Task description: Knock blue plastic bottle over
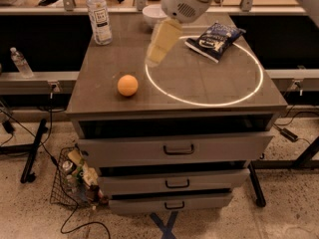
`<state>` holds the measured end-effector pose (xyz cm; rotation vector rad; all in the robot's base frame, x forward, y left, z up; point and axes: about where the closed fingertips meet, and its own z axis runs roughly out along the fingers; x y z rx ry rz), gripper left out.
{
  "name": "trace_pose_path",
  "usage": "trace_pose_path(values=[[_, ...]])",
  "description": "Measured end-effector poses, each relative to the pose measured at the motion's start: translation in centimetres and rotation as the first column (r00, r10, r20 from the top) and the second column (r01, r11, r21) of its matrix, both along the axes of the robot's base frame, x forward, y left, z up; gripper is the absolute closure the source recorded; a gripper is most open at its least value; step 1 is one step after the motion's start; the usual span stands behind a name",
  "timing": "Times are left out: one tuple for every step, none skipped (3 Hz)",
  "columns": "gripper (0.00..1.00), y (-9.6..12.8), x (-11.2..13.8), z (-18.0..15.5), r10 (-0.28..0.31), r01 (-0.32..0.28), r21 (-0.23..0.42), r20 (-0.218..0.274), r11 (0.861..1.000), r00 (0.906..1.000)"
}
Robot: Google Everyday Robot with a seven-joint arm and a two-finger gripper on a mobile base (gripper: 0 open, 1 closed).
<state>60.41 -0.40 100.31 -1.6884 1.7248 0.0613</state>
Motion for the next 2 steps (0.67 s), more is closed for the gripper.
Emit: trace_pose_path(values=[[0.0,3.1,5.6,-0.6,-0.03,0.026,0.092,0.039,0.995,0.9988],[0.0,5.6,12.0,-1.1,-0.059,0.044,0.207,0.065,0.977,0.9962]])
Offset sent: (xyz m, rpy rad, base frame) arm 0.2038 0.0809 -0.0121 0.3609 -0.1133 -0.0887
